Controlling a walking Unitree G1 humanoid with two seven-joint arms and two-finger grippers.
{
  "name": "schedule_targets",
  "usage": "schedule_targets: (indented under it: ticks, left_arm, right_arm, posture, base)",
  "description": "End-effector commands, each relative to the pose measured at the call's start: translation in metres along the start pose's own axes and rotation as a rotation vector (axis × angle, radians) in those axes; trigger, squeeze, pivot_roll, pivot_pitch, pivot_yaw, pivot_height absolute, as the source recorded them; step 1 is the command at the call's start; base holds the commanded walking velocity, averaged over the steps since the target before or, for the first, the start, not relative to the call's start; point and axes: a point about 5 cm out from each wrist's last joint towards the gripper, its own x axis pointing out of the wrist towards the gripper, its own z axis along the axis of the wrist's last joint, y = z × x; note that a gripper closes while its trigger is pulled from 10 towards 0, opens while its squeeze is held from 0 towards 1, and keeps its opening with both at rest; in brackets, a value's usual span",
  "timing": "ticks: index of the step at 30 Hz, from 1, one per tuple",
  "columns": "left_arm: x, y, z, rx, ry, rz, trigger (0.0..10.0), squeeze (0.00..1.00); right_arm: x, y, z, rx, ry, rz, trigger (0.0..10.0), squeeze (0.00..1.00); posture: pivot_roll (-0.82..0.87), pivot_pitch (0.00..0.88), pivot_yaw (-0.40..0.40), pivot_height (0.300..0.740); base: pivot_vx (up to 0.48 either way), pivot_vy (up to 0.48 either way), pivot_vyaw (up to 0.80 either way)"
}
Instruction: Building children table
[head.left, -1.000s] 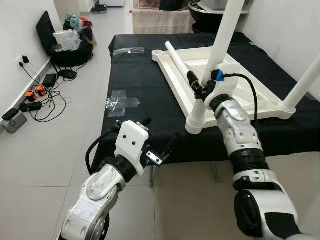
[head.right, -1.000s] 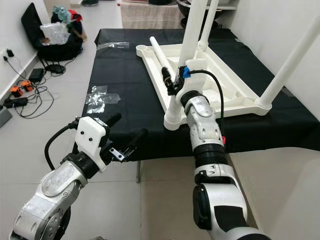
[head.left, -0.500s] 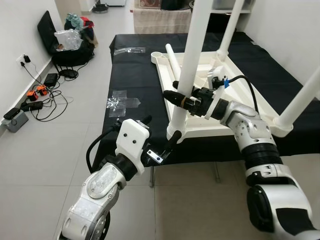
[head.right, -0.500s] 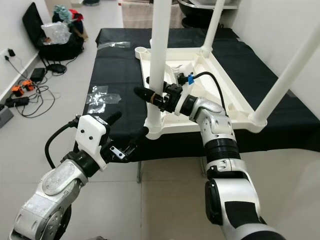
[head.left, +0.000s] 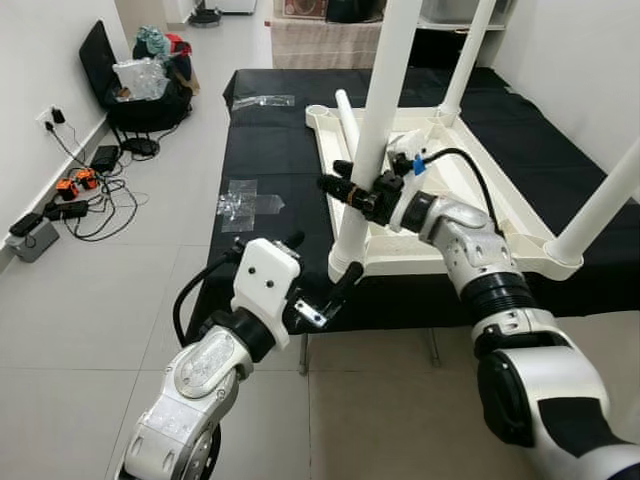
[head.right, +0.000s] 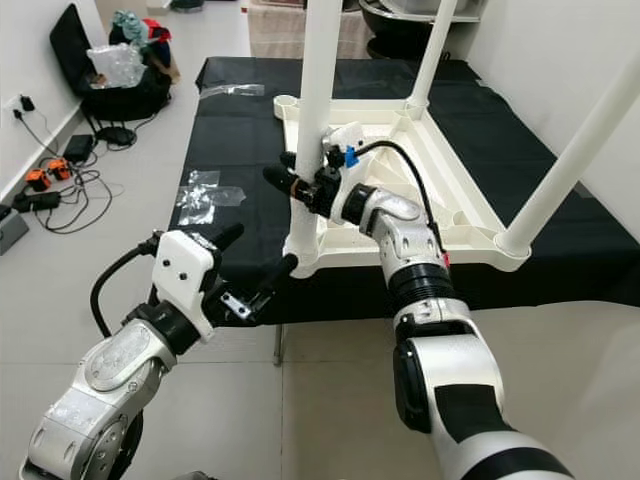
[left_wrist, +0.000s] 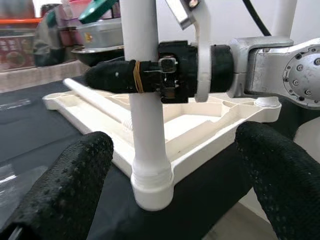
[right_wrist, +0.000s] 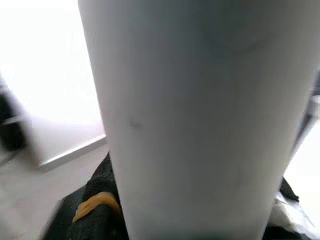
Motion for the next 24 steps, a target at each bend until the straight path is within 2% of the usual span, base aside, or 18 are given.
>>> schedule_targets:
  ticks: [1,3,4,5,6,7,9,10,11,12,14,15,16,19,20,24]
  left_arm:
    - [-0.001,0.000,-0.003,-0.004,0.007,0.003,10.0,0.00]
    - [-0.001,0.000,-0.003,-0.004,0.007,0.003,10.0,0.00]
    - [0.000,0.000,-0.003,-0.003,0.007,0.002,10.0,0.00]
    - [0.000,0.000,-0.003,-0.003,0.007,0.002,10.0,0.00]
    - [0.000,-0.001,-0.003,-0.002,0.007,0.000,10.0,0.00]
    - [0.001,-0.001,-0.003,-0.001,0.007,-0.001,10.0,0.00]
    - [0.001,-0.001,-0.003,-0.001,0.007,-0.001,10.0,0.00]
    - [0.001,-0.001,-0.003,0.000,0.007,-0.001,10.0,0.00]
    - [0.001,-0.001,-0.003,0.000,0.007,0.000,10.0,0.00]
    - [0.001,-0.001,-0.003,0.000,0.007,0.000,10.0,0.00]
    - [0.001,-0.002,-0.004,0.000,0.009,0.000,10.0,0.00]
    - [0.001,-0.002,-0.004,0.000,0.009,0.000,10.0,0.00]
    - [0.001,-0.002,-0.004,-0.004,0.009,-0.001,10.0,0.00]
    - [0.001,-0.003,-0.005,-0.005,0.010,-0.002,10.0,0.00]
    - [0.001,-0.003,-0.005,-0.005,0.010,-0.002,10.0,0.00]
    - [0.001,-0.002,-0.005,-0.004,0.011,-0.001,10.0,0.00]
  right_arm:
    - [-0.012,-0.020,-0.007,0.014,0.017,-0.244,0.0,0.00]
    - [-0.012,-0.020,-0.007,0.014,0.017,-0.244,0.0,0.00]
    - [-0.025,-0.031,-0.014,0.018,0.033,-0.510,0.0,0.00]
    - [-0.025,-0.031,-0.014,0.018,0.033,-0.510,0.0,0.00]
    - [-0.039,-0.037,-0.019,0.031,0.021,-0.749,0.0,0.00]
    - [-0.049,-0.035,-0.020,0.039,-0.005,-0.919,0.0,0.00]
    - [-0.049,-0.035,-0.020,0.039,-0.005,-0.919,0.0,0.00]
    - [-0.055,-0.030,-0.019,0.042,-0.026,-1.014,0.0,0.00]
    - [-0.051,-0.018,-0.019,0.069,-0.039,-1.035,0.0,0.00]
    - [-0.051,-0.018,-0.019,0.069,-0.039,-1.035,0.0,0.00]
    - [-0.039,-0.001,-0.019,0.113,-0.054,-1.002,0.0,0.00]
    - [-0.039,-0.001,-0.019,0.113,-0.054,-1.002,0.0,0.00]
    - [-0.028,0.009,-0.019,0.141,-0.060,-0.905,10.0,0.00]
    - [-0.021,0.014,-0.018,0.134,-0.073,-0.838,10.0,0.00]
    - [-0.014,0.019,-0.015,0.124,-0.091,-0.766,10.0,1.00]
    - [-0.011,0.019,-0.009,0.078,-0.118,-0.686,10.0,1.00]
  posture:
    - [0.07,0.029,-0.070,0.740]
    - [0.07,0.029,-0.070,0.740]
    - [0.06,0.027,-0.067,0.740]
    - [0.06,0.027,-0.067,0.740]
    - [0.07,0.025,-0.066,0.740]
    - [0.07,0.026,-0.066,0.740]
    - [0.07,0.026,-0.066,0.740]
    - [0.07,0.026,-0.066,0.740]
    - [0.06,0.028,-0.067,0.740]
    - [0.06,0.028,-0.067,0.740]
    - [0.06,0.029,-0.066,0.740]
    - [0.06,0.029,-0.066,0.740]
    - [0.06,0.031,-0.066,0.740]
    - [0.06,0.031,-0.066,0.740]
    - [0.06,0.031,-0.066,0.740]
    - [0.06,0.033,-0.068,0.740]
  base:
    - [0.000,0.000,0.00]
    - [0.000,0.000,0.00]
    - [0.000,0.000,0.00]
    - [0.000,0.000,0.00]
    - [0.000,0.000,0.00]
    - [0.000,0.000,0.00]
    - [0.000,0.000,0.00]
    - [0.000,0.000,0.00]
    - [0.000,0.000,0.00]
    - [0.000,0.000,0.00]
    - [0.000,0.000,0.00]
    - [0.000,0.000,0.00]
    - [0.000,0.000,0.00]
    - [0.000,0.000,0.00]
    - [0.000,0.000,0.00]
    - [0.000,0.000,0.00]
